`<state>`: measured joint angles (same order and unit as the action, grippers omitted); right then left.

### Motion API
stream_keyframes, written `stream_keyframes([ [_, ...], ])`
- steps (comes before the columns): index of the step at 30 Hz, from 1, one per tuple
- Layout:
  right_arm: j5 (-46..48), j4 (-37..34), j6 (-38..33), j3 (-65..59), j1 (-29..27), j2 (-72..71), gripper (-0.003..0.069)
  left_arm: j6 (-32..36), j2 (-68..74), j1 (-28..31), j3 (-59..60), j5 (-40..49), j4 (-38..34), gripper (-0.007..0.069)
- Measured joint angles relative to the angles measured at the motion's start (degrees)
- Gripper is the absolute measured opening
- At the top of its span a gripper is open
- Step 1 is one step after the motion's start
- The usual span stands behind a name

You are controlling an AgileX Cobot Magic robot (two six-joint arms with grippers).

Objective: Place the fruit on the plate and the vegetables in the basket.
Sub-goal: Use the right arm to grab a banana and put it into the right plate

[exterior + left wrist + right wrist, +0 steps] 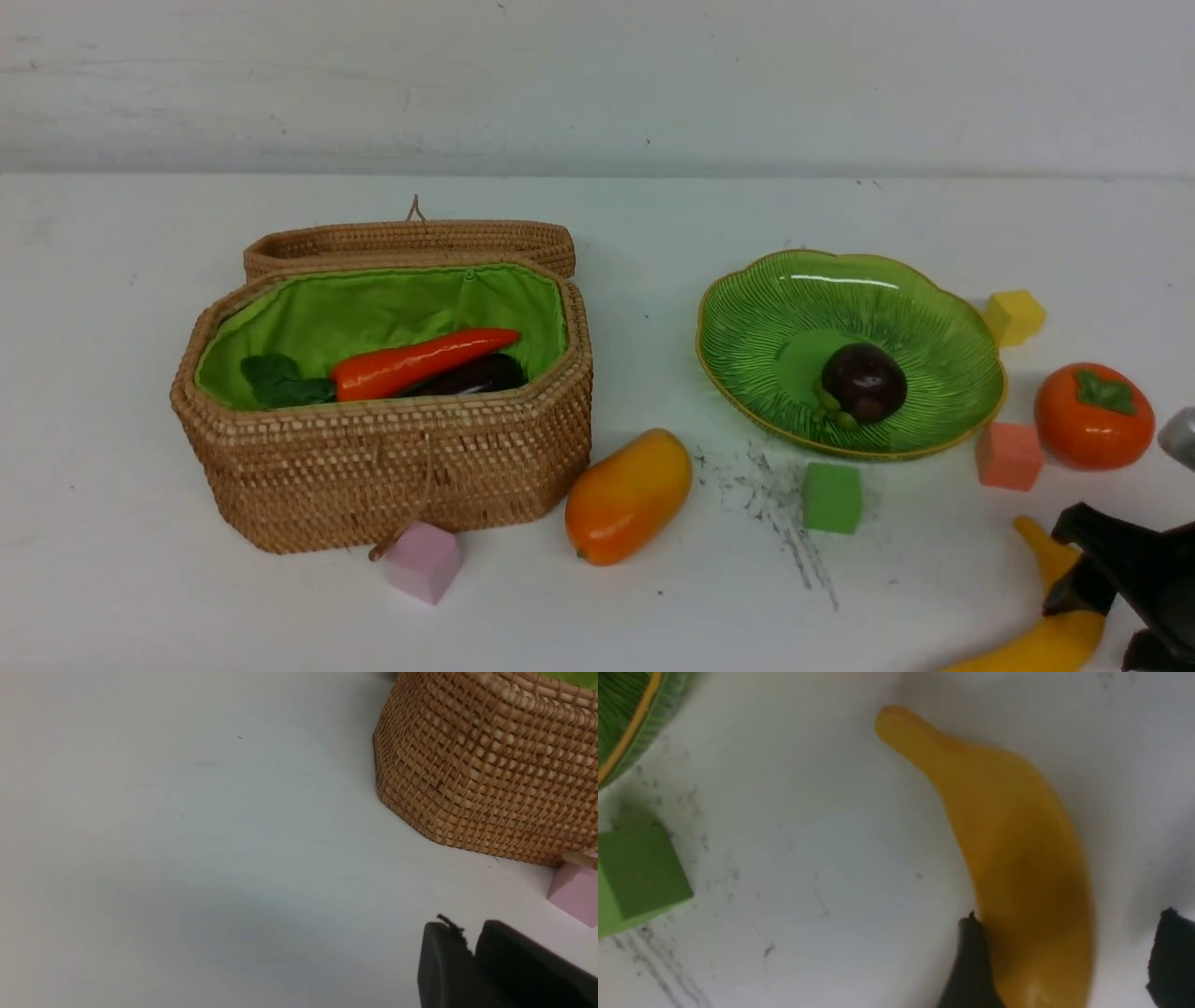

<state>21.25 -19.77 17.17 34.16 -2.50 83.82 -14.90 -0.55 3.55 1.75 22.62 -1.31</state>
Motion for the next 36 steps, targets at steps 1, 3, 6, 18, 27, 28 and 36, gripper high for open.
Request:
stream_keyframes([
  [1,-0.06,0.0,-0.01,0.06,0.0,0.53,0.0489,0.0,0.0,0.0,0.0,0.0,0.0,0.01],
  [3,0.01,0.0,-0.21,0.06,0.0,1.85,0.0483,0.0,0.0,0.0,0.0,0.0,0.0,0.0103],
  [6,-0.39,0.0,-0.32,0.3,0.0,2.71,0.0477,0.0,0.0,0.0,0.0,0.0,0.0,0.0107],
  [18,2.59,-3.97,-6.44,1.61,0.0,3.29,0.0341,0.0,0.0,0.0,0.0,0.0,0.0,0.0113],
  [27,12.5,-13.59,-20.06,11.66,0.0,3.4,0.034,0.0,0.0,0.0,0.0,0.0,0.0,0.0121],
  [28,12.5,-13.71,-20.42,12.12,0.0,3.4,0.034,0.0,0.0,0.0,0.0,0.0,0.0,0.0122],
  [36,25.48,-5.73,-26.95,36.36,0.0,4.73,0.034,0.0,0.0,0.0,0.0,0.0,0.0,0.0126],
])
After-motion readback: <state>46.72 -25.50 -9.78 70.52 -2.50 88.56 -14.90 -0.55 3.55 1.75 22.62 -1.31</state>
